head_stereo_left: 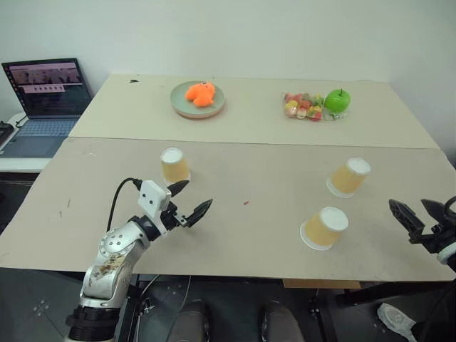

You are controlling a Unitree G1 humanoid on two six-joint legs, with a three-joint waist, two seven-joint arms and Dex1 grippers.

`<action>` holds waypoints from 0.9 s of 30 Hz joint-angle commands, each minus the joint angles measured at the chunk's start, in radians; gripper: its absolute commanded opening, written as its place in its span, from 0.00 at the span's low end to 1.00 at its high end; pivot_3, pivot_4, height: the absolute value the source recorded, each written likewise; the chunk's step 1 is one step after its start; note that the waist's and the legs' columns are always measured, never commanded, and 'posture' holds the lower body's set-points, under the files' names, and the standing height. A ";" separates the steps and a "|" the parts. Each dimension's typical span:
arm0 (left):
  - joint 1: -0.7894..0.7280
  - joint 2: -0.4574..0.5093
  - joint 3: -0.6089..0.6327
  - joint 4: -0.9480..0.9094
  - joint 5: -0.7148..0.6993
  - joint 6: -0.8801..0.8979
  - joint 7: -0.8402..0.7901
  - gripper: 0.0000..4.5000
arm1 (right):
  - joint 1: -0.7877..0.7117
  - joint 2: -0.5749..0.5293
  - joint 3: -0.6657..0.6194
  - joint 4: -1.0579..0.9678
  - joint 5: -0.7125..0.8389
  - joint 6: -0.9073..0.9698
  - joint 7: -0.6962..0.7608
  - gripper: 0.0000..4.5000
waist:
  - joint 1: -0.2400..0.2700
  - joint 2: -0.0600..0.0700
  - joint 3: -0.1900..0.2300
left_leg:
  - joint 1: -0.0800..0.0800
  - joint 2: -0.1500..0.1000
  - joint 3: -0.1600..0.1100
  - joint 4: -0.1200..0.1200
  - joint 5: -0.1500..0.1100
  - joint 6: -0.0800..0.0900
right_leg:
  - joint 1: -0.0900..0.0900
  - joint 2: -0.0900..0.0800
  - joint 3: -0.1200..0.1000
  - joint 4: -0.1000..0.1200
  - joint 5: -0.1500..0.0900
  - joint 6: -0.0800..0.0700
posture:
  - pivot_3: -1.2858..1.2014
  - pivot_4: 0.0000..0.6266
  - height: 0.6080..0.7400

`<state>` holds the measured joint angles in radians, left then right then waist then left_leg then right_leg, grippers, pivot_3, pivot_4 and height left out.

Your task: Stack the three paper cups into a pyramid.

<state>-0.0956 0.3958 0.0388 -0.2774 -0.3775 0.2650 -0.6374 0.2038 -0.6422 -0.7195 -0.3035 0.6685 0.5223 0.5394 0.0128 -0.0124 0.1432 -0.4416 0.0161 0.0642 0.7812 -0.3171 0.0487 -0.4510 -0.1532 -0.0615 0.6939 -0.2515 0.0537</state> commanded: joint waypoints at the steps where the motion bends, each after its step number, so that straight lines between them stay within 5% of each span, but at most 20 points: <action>1: -0.047 0.035 -0.031 -0.009 -0.035 0.001 -0.099 1.00 | 0.086 -0.044 0.024 -0.061 -0.070 -0.062 0.075 0.99 | 0.002 0.000 0.000 | 0.000 0.000 0.000 0.000 0.000 0.000 | 0.000 0.000 0.000 0.000 0.000 0.000 | 0.52 0.24 0.49; 4: -0.125 0.101 -0.096 0.010 -0.080 0.047 -0.266 1.00 | 0.253 -0.095 0.080 -0.143 -0.160 -0.114 0.197 0.99 | 0.018 0.001 0.000 | 0.000 -0.001 0.000 0.000 0.000 0.000 | 0.000 0.000 -0.001 0.000 -0.001 0.001 | 0.52 0.24 0.49; 9: -0.218 0.102 -0.140 0.064 -0.076 0.025 -0.349 1.00 | 0.285 -0.099 0.042 -0.165 -0.154 -0.133 0.222 0.99 | 0.001 0.000 0.000 | 0.003 -0.001 0.000 0.001 -0.001 0.001 | 0.005 0.001 0.004 -0.002 0.000 0.002 | 0.52 0.24 0.49; 15: -0.289 0.088 -0.173 0.095 -0.074 -0.002 -0.429 1.00 | 0.257 -0.095 0.006 -0.199 -0.128 -0.113 0.216 0.99 | 0.000 -0.001 0.000 | 0.007 0.001 -0.001 0.000 -0.001 0.001 | 0.010 0.002 0.003 -0.003 -0.001 0.002 | 0.52 0.24 0.49; 27: -0.348 0.080 -0.195 0.128 -0.073 -0.014 -0.506 1.00 | 0.167 -0.094 0.128 -0.315 -0.066 -0.028 0.195 0.99 | 0.001 -0.001 0.001 | 0.007 0.000 -0.002 0.000 -0.001 0.002 | 0.012 0.003 0.002 -0.006 -0.001 0.002 | 0.52 0.24 0.49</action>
<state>-0.4227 0.4773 -0.1636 -0.1387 -0.4335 0.2594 -1.1312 0.3753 -0.7285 -0.5899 -0.5777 0.5760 0.4801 0.7376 0.0138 -0.0132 0.1437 -0.4344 0.0163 0.0623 0.7816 -0.3184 0.0509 -0.4391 -0.1507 -0.0595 0.6876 -0.2521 0.0561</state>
